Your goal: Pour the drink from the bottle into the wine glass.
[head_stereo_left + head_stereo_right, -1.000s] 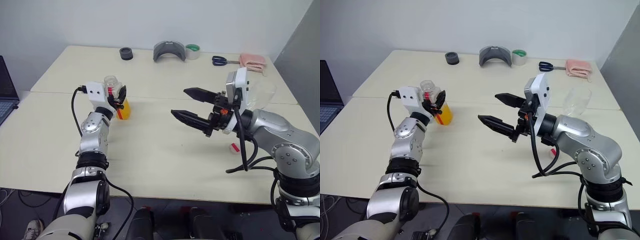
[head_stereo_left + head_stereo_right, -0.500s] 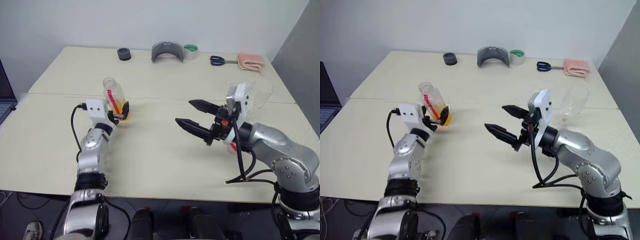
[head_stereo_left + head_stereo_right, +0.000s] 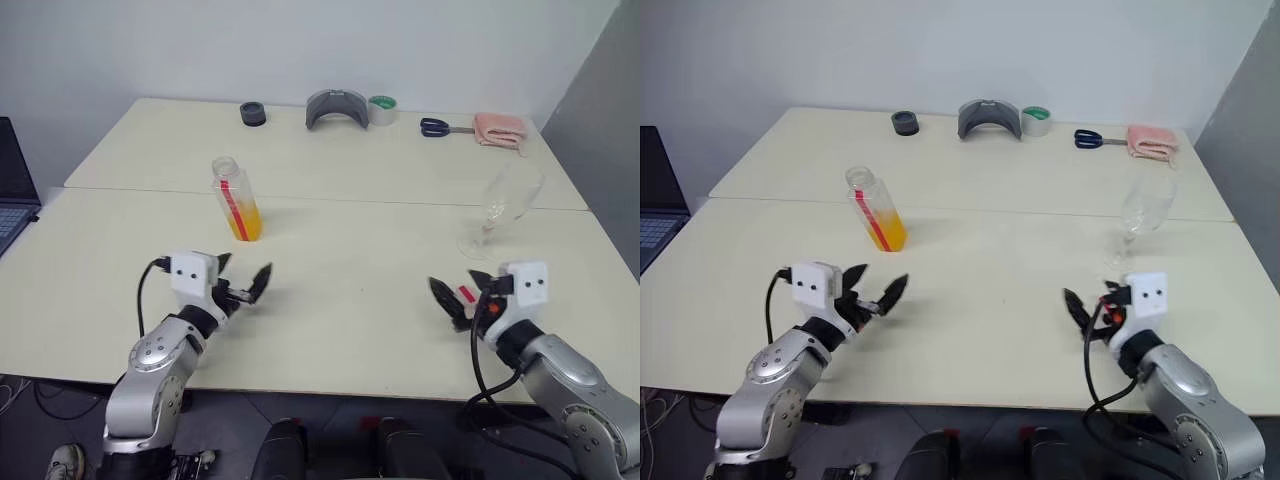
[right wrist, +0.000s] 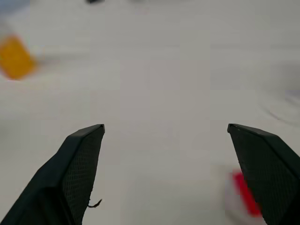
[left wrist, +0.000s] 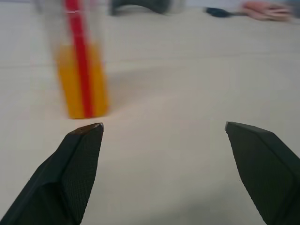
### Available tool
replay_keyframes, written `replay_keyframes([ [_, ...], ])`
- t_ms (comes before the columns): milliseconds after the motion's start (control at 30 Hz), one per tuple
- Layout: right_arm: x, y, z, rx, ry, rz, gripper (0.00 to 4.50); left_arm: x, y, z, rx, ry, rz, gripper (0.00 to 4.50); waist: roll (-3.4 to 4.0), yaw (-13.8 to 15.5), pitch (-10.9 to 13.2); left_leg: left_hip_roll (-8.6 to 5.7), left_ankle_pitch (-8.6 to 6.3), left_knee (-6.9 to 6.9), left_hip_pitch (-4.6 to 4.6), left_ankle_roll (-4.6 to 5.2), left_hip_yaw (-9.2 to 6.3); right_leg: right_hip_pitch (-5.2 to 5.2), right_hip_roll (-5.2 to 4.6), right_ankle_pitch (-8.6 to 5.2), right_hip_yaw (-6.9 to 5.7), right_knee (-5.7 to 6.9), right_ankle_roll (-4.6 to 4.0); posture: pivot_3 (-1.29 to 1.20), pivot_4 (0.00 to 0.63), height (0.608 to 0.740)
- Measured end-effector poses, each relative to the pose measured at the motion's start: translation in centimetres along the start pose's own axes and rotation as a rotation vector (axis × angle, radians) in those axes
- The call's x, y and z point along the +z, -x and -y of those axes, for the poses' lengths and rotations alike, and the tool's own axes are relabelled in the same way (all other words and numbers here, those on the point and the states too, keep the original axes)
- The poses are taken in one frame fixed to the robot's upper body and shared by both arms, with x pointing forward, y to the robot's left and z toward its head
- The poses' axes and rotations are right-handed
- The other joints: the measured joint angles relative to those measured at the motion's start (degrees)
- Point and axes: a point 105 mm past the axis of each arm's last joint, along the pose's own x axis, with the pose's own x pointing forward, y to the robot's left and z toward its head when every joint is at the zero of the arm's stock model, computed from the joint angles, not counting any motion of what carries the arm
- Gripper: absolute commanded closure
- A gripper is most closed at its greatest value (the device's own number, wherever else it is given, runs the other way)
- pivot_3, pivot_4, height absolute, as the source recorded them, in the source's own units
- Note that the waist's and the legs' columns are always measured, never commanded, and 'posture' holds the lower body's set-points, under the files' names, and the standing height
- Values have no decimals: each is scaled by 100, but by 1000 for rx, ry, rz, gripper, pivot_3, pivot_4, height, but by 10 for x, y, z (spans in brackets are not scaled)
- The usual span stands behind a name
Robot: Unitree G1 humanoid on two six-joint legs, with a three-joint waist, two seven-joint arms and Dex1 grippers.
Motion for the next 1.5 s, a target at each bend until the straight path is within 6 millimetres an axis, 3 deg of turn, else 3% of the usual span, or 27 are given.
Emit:
replay_keyframes([
  [167, -5, -17, 42, -191, -2, 29, 0, 29, -2, 40, -358, -45, -3, 22, 7, -19, 0, 7, 0, -5, 22, 0, 10, 7, 13, -3, 13, 3, -4, 0, 150, 740],
  [400, 18, -54, 51, -194, 5, 132, 0, 37, -2, 69, -662, -97, -36, 22, 10, -50, 2, 10, 0, -20, 24, 0, 9, 5, 20, -9, 13, 3, -21, 0, 150, 740],
  [633, 20, -81, 61, -193, 8, 154, 0, 41, -15, 64, -741, -165, -23, 22, 12, -38, 3, 9, 0, -30, 24, 1, 11, 1, 19, 3, 14, 2, -45, 0, 150, 740],
  [967, 24, -108, 67, -164, 7, 170, 0, 44, -25, 53, -713, -195, -8, 22, 12, -46, 3, 8, 1, -69, 32, 0, 13, -4, 18, 2, 15, -3, -50, 0, 150, 740],
  [1067, 23, -114, 68, -152, 8, 175, 632, 46, -28, 52, -705, -208, 0, 0, 13, -49, 4, 8, 1, -78, 34, 0, 12, -5, 18, 0, 12, -3, -54, 0, 150, 740],
  [1133, 25, -116, 67, -136, 12, 193, 1288, 49, -29, 52, -704, -218, 6, 0, 13, -50, 4, 8, 1, -81, 34, 0, 11, -5, 18, -2, 11, -4, -56, 0, 150, 740],
  [1400, 30, -116, 61, -95, 24, 235, 4274, 47, -27, 54, -691, -206, -6, 0, 13, -55, 4, 9, 1, -82, 34, 0, 10, -5, 17, -3, 11, -4, -58, 0, 150, 740],
  [1500, 32, -118, 51, -48, 61, 236, 4359, 41, -19, 57, -693, -180, -22, 0, 15, -92, 5, 10, 1, -84, 36, 0, 9, -5, 18, -4, 12, -3, -60, 0, 150, 740],
])
